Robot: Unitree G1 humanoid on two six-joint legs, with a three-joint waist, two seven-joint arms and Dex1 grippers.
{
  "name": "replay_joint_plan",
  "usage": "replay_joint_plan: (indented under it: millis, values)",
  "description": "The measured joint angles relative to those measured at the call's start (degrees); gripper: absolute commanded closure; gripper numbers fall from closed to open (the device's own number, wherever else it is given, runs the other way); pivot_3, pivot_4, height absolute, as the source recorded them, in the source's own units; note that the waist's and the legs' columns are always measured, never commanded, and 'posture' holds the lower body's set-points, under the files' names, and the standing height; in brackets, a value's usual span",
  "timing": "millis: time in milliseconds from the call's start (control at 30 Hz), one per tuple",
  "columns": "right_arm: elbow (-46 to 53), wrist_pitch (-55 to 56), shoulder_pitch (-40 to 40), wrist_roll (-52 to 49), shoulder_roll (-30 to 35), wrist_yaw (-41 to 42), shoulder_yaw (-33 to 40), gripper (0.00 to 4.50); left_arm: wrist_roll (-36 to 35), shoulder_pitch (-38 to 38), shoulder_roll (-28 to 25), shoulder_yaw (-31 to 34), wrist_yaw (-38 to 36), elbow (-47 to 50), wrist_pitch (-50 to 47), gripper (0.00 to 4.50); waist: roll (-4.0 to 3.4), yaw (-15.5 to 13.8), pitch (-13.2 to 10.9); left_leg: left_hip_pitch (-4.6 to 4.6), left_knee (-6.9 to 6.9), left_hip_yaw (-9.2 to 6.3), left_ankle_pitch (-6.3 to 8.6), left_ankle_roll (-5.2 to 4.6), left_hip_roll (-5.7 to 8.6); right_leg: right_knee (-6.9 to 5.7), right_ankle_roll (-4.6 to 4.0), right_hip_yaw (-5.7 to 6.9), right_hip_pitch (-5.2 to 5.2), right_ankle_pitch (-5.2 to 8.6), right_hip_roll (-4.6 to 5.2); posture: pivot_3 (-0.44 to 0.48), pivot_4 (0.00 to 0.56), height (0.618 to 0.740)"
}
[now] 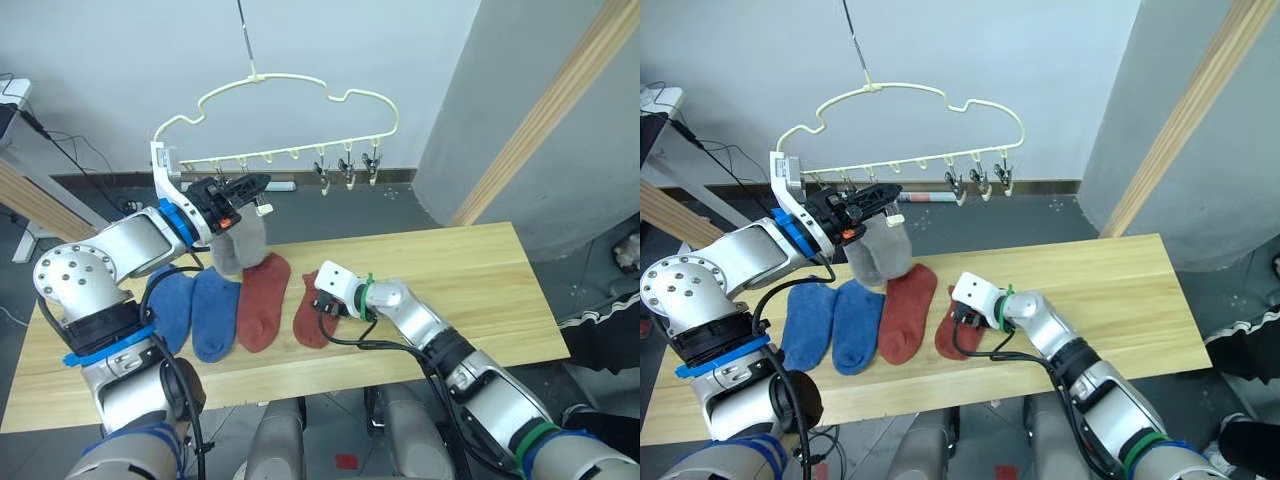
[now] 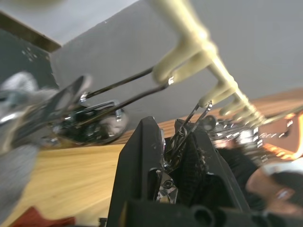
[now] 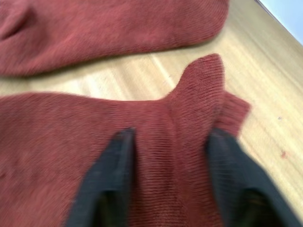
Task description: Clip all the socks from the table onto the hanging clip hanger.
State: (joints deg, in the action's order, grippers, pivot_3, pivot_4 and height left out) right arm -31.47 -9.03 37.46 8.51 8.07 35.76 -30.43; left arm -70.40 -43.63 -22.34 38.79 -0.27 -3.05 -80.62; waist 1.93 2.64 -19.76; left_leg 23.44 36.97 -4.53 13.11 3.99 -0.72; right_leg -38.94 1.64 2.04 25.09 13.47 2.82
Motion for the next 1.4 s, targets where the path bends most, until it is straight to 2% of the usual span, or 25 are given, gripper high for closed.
replay_joint_plan:
  millis: [100, 233, 367, 500, 833, 1000, 1400]
  values:
    - [6.4, 0.3, -3.9, 0.7, 3.9, 1.4, 0.3, 4.44, -4.9, -1.3, 0.7, 2.6, 5.9, -3.2, -0.1, 4.17, 0.01, -0.4, 0.0, 0.00, 0.00, 0.03, 0.00, 0.01, 0.04, 0.01, 0.00, -0.02, 0.01, 0.00, 0.05, -0.019, 0.350, 0.740]
    - [15.4, 0.9, -7.3, 1.4, 7.3, 1.6, 1.9, 4.48, -10.3, -1.8, 0.9, 3.2, 11.9, -5.8, 1.1, 4.17, 0.03, -0.3, 0.0, -0.02, -0.01, 0.06, -0.01, 0.05, 0.01, -0.01, 0.01, -0.06, 0.03, 0.00, 0.04, -0.032, 0.353, 0.740]
    - [32.1, 3.4, -10.5, 2.5, 11.2, 0.9, 4.6, 4.48, -15.3, -1.1, 0.3, 2.9, 16.3, -6.9, 2.8, 4.17, 0.04, -0.2, 0.0, -0.02, -0.06, 0.06, -0.03, 0.13, -0.04, -0.02, 0.01, -0.08, 0.06, 0.00, 0.00, -0.040, 0.359, 0.740]
    - [39.3, 4.1, -10.4, 4.6, 11.4, -0.1, 5.3, 4.48, -21.4, -0.5, 0.0, 1.6, 21.1, -8.6, 5.7, 4.17, 0.04, -0.2, 0.0, -0.09, -0.05, 0.06, -0.10, 0.27, -0.04, -0.02, 0.01, -0.09, 0.01, 0.00, 0.01, -0.046, 0.361, 0.740]
    - [39.8, 5.8, -6.2, 10.5, 8.5, -2.6, 4.3, 4.48, -36.7, 1.9, -1.1, -4.6, 30.1, -9.9, 14.1, 4.17, 0.04, -0.3, 0.0, -0.08, -0.09, 0.09, -0.18, 0.41, -0.02, 0.01, 0.02, -0.12, 0.02, 0.00, 0.05, -0.059, 0.360, 0.740]
    - [36.1, 6.4, -1.7, 10.8, 4.3, -3.9, 3.9, 4.48, -40.0, 3.3, -3.1, -8.7, 30.6, -9.0, 16.8, 4.17, 0.05, -0.3, 0.0, -0.09, -0.10, 0.07, -0.18, 0.40, -0.04, 0.01, 0.02, -0.10, 0.02, 0.00, 0.04, -0.057, 0.358, 0.740]
    - [32.9, 7.3, 2.6, 12.3, 1.9, -4.8, 3.8, 4.48, -42.8, 6.0, -6.8, -13.6, 28.9, -7.0, 21.3, 4.17, 0.04, -0.3, 0.0, -0.07, -0.17, 0.07, -0.09, 0.24, -0.03, 0.09, 0.01, -0.08, 0.03, 0.00, 0.07, -0.049, 0.358, 0.740]
